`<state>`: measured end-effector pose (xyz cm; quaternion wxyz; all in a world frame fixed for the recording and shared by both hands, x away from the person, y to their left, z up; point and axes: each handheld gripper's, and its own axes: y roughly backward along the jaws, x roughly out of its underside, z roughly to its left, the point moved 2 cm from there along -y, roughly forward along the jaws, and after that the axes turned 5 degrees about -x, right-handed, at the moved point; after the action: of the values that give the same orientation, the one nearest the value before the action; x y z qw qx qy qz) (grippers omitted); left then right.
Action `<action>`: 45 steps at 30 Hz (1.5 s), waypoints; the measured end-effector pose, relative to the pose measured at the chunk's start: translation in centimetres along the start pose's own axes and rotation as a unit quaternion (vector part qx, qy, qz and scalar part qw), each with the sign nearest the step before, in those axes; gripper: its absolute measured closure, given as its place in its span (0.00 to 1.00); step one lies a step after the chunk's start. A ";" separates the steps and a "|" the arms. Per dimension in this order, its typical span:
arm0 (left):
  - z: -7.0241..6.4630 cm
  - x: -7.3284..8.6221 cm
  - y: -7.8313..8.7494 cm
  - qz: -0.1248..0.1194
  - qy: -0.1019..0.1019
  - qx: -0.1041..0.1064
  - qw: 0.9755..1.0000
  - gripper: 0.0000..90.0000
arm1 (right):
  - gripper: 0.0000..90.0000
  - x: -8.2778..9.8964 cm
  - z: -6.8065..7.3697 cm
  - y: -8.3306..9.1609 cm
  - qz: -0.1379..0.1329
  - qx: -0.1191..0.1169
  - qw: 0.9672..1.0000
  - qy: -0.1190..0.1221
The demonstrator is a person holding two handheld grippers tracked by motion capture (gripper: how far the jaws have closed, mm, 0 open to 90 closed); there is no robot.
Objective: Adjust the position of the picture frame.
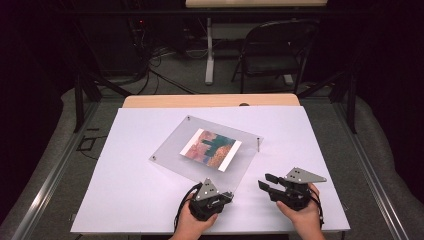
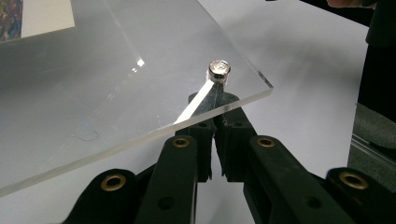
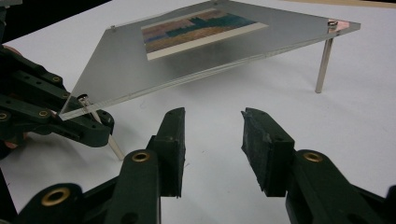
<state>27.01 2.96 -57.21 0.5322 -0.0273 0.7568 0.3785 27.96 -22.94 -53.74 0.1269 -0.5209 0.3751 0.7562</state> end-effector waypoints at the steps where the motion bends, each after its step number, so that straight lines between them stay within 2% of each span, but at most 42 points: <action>1: 0.0 0.0 0.1 0.001 0.000 0.000 1.000 0.95 | 0.66 0.0 0.0 0.0 0.001 0.000 1.000 -0.002; 9: 0.3 0.2 1.4 0.011 0.008 -0.006 1.000 0.95 | 0.66 0.1 -0.2 0.2 -0.002 0.001 1.000 -0.008; 14: 0.8 0.5 2.9 0.024 0.014 -0.004 1.000 0.95 | 0.66 0.1 -0.3 0.3 -0.003 0.002 1.000 -0.009; 19: 1.4 1.2 4.6 0.039 0.021 -0.016 0.999 0.95 | 0.66 0.1 -0.4 0.2 0.001 0.003 1.000 -0.011; 24: 2.0 2.2 6.1 0.041 0.030 -0.027 0.998 0.95 | 0.65 0.1 -0.5 -0.3 0.004 0.001 1.000 -0.011; 27: 2.2 2.7 6.8 0.038 0.036 -0.034 0.998 0.95 | 0.67 -0.1 -0.9 -1.2 0.014 0.008 1.000 0.003; 28: 2.3 2.9 7.0 0.038 0.038 -0.037 0.998 0.95 | 0.71 -0.3 -1.4 -2.1 0.025 0.010 1.000 0.009; 30: 2.2 3.1 7.1 0.032 0.041 -0.045 0.998 0.95 | 0.74 -0.5 -1.8 -3.1 0.032 0.009 0.999 0.012; 34: 2.1 3.3 7.0 0.028 0.041 -0.049 0.998 0.95 | 0.74 -1.3 -2.5 -4.8 0.043 0.023 0.998 0.039; 36: 2.1 3.4 7.0 0.025 0.042 -0.048 0.998 0.94 | 0.74 -1.3 -2.7 -5.2 0.045 0.025 0.998 0.040; 38: 2.1 3.5 6.9 0.017 0.051 -0.048 0.997 0.94 | 0.74 -1.5 -3.7 -6.6 0.048 0.030 0.998 0.038; 39: 2.1 3.5 6.9 0.017 0.051 -0.048 0.997 0.94 | 0.74 -1.5 -3.7 -6.6 0.048 0.030 0.998 0.038; 40: 2.1 3.6 6.9 0.012 0.055 -0.049 0.997 0.93 | 0.75 -1.6 -4.1 -7.3 0.056 0.038 0.997 0.044; 42: 2.0 3.6 6.9 0.008 0.058 -0.050 0.997 0.93 | 0.75 -1.6 -4.3 -7.5 0.057 0.040 0.997 0.046; 45: 2.0 3.6 6.6 0.007 0.061 -0.050 0.997 0.91 | 0.78 -1.9 -4.7 -8.8 0.062 0.035 0.996 0.047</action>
<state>24.06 10.16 -56.86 0.4805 -0.0719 0.7679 0.4175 37.12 -19.79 -56.70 0.0805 -0.5270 0.4386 0.7235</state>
